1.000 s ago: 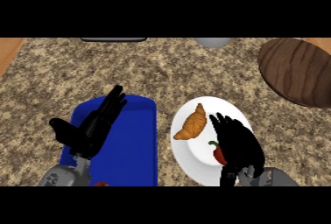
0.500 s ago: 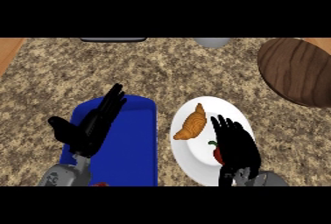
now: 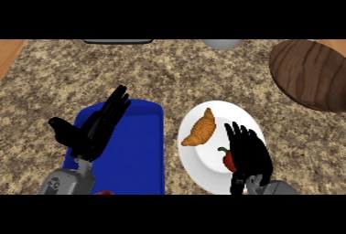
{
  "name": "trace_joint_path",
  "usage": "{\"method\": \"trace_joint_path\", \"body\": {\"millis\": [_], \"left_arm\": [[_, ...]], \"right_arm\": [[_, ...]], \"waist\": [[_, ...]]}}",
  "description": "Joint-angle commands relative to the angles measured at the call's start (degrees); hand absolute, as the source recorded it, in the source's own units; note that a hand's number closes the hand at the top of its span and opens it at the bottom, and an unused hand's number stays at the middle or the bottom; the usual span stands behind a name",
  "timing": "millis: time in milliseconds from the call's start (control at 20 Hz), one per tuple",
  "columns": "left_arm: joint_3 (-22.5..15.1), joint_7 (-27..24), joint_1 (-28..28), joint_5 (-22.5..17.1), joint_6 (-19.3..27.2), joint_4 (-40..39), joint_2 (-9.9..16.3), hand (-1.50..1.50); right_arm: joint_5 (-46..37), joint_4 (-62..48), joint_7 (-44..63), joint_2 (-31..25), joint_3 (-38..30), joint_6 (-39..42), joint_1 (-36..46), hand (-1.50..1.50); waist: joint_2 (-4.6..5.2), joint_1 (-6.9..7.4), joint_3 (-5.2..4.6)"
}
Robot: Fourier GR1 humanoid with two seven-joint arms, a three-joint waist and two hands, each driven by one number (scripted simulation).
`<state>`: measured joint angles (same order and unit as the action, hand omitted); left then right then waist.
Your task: Pick the bell pepper from the plate and place it in the bowl
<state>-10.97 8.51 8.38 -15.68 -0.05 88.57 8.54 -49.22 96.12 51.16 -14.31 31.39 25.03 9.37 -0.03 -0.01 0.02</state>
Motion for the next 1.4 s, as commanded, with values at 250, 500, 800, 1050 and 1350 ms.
{"method": "trace_joint_path", "body": {"millis": [250, 500, 800, 1050, 1350], "left_arm": [[0.37, 2.09, -1.10, 2.92, -0.46, 3.49, -1.88, 0.00], [0.61, -0.40, -2.82, 3.70, -1.61, 1.61, -3.49, 0.00], [3.40, 4.44, 1.86, 1.56, -2.04, 2.03, -3.37, 0.00], [1.93, -0.64, -1.52, 4.80, -1.63, 0.55, -4.71, 0.00], [4.01, 1.09, -2.65, 2.15, -5.40, 2.95, -2.35, 0.00]], "right_arm": [[-5.82, -3.83, -8.92, 1.68, -0.53, -4.82, -2.08, 1.50], [-8.36, -6.90, -14.93, 0.99, -1.50, -6.91, -2.22, 1.50], [-11.23, -15.22, -17.46, 3.94, -2.37, -9.07, 1.96, 1.50], [-7.94, -19.29, -20.20, 3.02, -11.12, -9.00, 5.85, 1.50], [-9.71, -22.35, -22.19, -0.30, -16.41, -10.74, 10.10, 1.50]], "waist": [[-0.01, 0.06, -0.02], [0.01, 0.04, -0.02], [0.08, 0.19, -0.01], [0.15, 0.38, 0.00], [0.04, 0.34, -0.01]]}}
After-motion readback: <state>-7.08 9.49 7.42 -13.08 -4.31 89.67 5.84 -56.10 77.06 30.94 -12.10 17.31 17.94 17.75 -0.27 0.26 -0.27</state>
